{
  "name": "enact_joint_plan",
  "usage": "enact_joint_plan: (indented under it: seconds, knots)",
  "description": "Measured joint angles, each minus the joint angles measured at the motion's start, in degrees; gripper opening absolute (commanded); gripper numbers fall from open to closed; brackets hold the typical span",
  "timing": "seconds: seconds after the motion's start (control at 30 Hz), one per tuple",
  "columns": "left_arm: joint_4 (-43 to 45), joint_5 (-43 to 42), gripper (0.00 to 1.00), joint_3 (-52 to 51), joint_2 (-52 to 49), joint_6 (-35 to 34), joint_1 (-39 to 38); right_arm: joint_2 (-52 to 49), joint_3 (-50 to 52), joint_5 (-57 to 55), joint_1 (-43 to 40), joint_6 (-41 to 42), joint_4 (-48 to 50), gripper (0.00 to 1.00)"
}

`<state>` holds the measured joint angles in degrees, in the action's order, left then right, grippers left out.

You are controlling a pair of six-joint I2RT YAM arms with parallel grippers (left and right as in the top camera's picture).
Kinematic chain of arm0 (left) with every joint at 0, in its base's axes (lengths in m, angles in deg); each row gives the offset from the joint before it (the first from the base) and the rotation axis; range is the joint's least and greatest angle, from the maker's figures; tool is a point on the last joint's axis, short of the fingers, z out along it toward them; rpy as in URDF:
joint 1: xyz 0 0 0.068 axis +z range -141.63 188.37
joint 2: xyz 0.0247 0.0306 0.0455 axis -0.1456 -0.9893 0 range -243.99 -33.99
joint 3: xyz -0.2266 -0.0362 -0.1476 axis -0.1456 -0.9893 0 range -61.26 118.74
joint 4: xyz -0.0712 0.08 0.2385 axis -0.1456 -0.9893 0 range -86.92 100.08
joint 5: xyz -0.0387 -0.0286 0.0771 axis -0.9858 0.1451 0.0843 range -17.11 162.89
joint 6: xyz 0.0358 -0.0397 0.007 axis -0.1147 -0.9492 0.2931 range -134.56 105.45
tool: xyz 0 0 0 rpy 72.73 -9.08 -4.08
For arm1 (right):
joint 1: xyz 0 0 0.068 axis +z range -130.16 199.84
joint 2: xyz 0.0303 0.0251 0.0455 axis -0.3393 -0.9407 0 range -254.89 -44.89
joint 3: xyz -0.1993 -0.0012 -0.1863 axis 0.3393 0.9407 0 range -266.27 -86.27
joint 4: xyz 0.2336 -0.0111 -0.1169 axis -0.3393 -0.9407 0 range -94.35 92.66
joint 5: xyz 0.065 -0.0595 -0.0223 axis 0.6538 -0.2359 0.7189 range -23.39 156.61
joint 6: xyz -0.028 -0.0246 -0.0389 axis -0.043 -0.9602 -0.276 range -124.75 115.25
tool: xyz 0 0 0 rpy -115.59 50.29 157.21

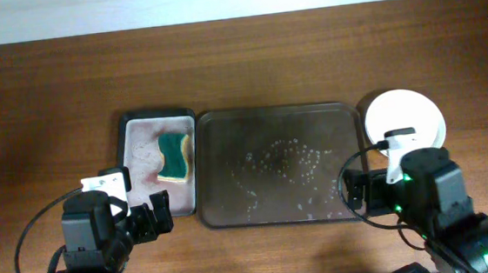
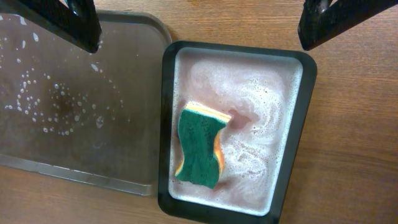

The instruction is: Clean dirty plates on tray and stack at the side

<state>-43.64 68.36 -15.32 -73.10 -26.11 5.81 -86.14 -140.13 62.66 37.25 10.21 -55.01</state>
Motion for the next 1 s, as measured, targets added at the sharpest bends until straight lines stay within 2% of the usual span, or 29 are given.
enact_joint_plan:
  seconds: [0.13,0.27,0.57,0.7,0.73,0.9,1.0]
  knots:
    - [-0.02,0.00,0.99,-0.02,0.02,0.00,0.00,8.31,3.93,-0.57,-7.63,-1.57,7.19,0.99]
    - [0.00,0.00,0.99,-0.13,0.00,0.00,0.00,20.31,17.18,0.00,-12.70,-3.17,20.83,0.99]
    - [0.00,0.00,0.99,-0.31,0.00,0.00,0.00,39.54,42.95,1.42,-14.60,-3.41,52.61,0.99]
    - [0.00,0.00,0.99,-0.31,0.00,0.00,0.00,40.46,49.96,2.34,-16.28,-3.39,62.05,0.99]
    - [-0.02,0.00,0.99,-0.31,0.02,0.02,0.00,40.48,51.78,2.51,-16.65,-3.61,63.36,0.99]
    - [-0.02,0.00,0.99,-0.31,0.02,0.02,0.00,40.57,53.27,4.59,-16.98,-12.26,53.79,0.99]
    - [0.00,0.00,0.99,-0.31,0.00,0.00,0.00,40.57,53.27,5.11,-17.00,-14.73,53.44,0.99]
